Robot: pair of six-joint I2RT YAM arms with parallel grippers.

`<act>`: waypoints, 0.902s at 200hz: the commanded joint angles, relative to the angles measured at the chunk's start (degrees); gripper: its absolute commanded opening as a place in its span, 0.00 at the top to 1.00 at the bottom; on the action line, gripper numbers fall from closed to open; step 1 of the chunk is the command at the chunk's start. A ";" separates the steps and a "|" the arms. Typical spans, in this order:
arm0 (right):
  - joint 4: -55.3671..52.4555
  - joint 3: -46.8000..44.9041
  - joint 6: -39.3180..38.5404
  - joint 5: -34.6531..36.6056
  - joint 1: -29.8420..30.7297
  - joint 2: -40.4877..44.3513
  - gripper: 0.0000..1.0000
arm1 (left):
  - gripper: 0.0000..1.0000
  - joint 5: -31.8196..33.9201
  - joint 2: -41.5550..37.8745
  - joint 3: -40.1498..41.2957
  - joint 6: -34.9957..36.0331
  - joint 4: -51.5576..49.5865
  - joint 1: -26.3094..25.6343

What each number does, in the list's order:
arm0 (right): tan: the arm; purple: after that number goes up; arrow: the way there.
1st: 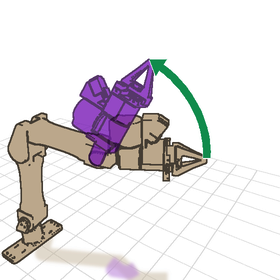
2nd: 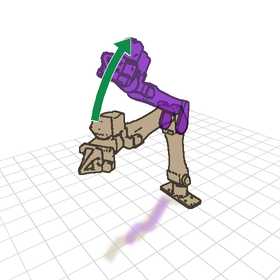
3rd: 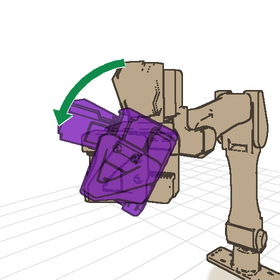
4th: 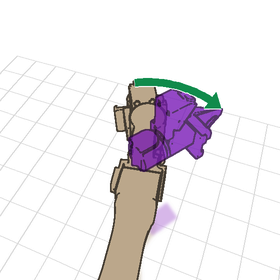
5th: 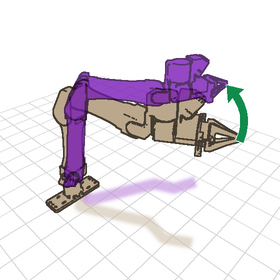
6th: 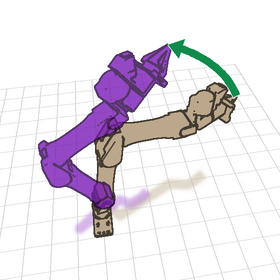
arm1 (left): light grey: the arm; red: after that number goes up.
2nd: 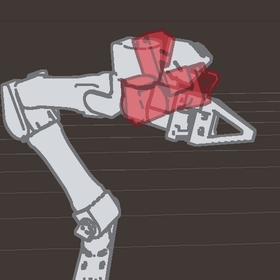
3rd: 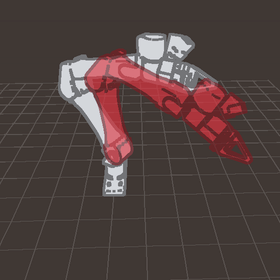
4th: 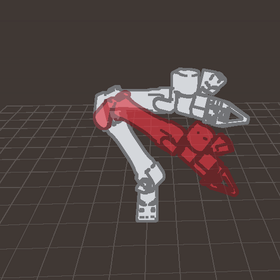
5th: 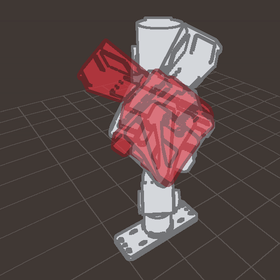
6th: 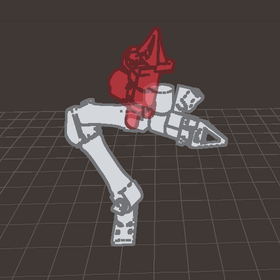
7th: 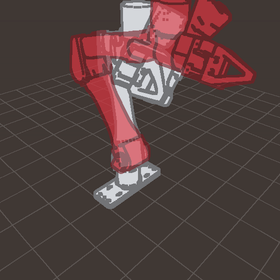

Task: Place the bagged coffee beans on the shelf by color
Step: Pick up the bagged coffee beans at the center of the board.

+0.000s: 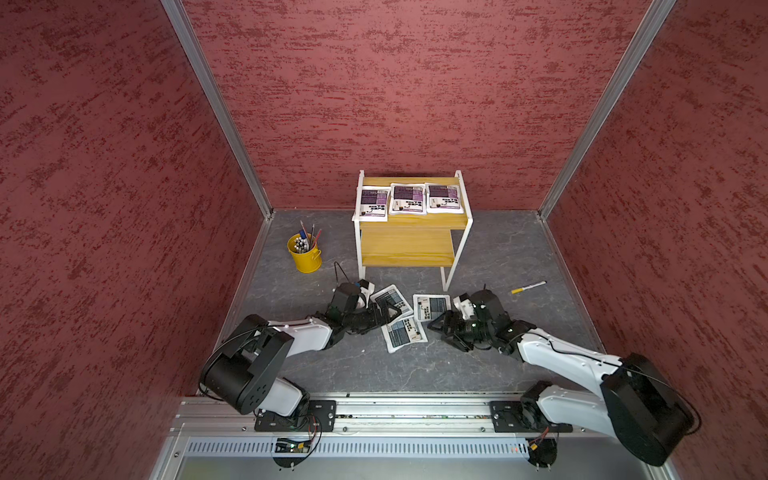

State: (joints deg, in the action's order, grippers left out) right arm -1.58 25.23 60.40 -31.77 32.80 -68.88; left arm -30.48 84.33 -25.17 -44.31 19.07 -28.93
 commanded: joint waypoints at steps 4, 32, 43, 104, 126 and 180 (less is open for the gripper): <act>0.09 -0.14 -0.87 1.13 0.42 0.36 0.25 | 0.00 -1.10 0.93 1.00 -0.36 1.71 -1.57; 0.27 -0.95 -0.61 1.19 0.35 0.77 0.25 | 0.00 -1.67 1.66 1.51 -0.47 2.38 -3.36; 0.35 -1.39 -0.53 1.19 0.42 1.02 0.25 | 0.00 -2.29 1.74 2.03 -0.68 2.87 -3.91; -0.12 -3.24 0.00 1.22 0.42 2.00 0.24 | 0.00 -3.22 1.28 4.97 -1.82 3.20 -9.28; 0.00 -3.81 0.22 1.20 0.38 2.09 0.24 | 0.00 -2.37 2.45 4.57 -2.50 3.69 -13.03; 0.27 -4.66 0.69 0.75 0.36 1.69 0.24 | 0.00 -1.80 7.28 4.32 -6.61 10.88 -18.50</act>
State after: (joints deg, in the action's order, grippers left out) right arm -1.67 21.02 60.73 -31.64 32.80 -67.59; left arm -33.54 88.51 -22.41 -48.25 31.03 -46.48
